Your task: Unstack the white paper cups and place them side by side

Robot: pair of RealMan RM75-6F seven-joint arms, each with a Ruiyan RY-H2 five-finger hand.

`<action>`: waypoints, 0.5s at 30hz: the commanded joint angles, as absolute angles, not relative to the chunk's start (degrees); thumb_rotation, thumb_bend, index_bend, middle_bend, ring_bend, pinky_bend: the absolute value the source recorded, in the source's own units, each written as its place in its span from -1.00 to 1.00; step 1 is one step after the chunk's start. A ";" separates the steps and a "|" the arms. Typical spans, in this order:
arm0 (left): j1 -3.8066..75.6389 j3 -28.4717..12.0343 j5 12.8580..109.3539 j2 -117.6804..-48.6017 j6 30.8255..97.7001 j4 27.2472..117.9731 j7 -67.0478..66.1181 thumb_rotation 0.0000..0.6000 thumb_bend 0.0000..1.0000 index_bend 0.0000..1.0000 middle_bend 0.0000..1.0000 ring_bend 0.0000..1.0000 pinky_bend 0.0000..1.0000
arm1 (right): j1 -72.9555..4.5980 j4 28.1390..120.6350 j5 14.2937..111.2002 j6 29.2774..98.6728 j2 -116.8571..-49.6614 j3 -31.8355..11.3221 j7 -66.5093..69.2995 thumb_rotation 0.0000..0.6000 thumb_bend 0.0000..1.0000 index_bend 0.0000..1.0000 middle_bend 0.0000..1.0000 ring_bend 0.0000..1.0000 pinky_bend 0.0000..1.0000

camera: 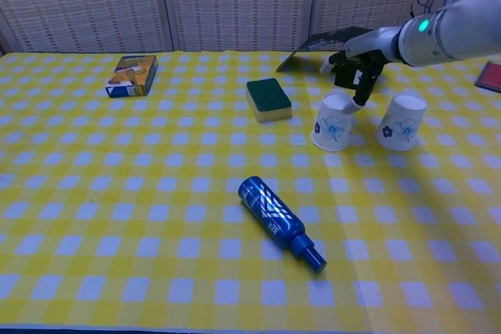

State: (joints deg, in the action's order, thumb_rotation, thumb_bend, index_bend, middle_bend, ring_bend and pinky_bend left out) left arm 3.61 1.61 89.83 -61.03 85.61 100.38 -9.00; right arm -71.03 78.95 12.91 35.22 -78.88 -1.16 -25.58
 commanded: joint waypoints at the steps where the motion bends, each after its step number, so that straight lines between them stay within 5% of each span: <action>1: 3.64 1.59 89.97 -61.19 85.58 100.34 -9.33 1.00 -0.37 -0.93 -1.00 -1.00 -0.54 | -70.53 81.46 14.47 35.34 -76.69 -1.87 -24.35 1.00 -0.51 -1.00 -1.00 -1.00 -1.00; 7: 3.81 1.27 89.22 -61.55 84.99 99.92 -9.94 1.00 -0.37 -0.93 -1.00 -1.00 -0.54 | -66.91 93.76 22.31 39.73 -67.83 -3.75 -21.03 1.00 -0.54 -1.00 -1.00 -1.00 -1.00; 15: 4.34 0.58 86.59 -62.22 83.25 100.11 -12.23 1.00 -0.36 -0.93 -1.00 -1.00 -0.54 | -50.38 115.52 48.00 57.20 -51.36 -0.79 -14.97 1.00 -0.54 -1.00 -1.00 -1.00 -1.00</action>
State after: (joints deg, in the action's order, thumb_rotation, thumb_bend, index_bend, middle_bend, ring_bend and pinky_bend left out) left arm 4.25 0.70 86.90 -62.07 83.47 99.99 -11.88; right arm -60.04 106.49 34.51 47.54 -59.82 -2.77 -18.95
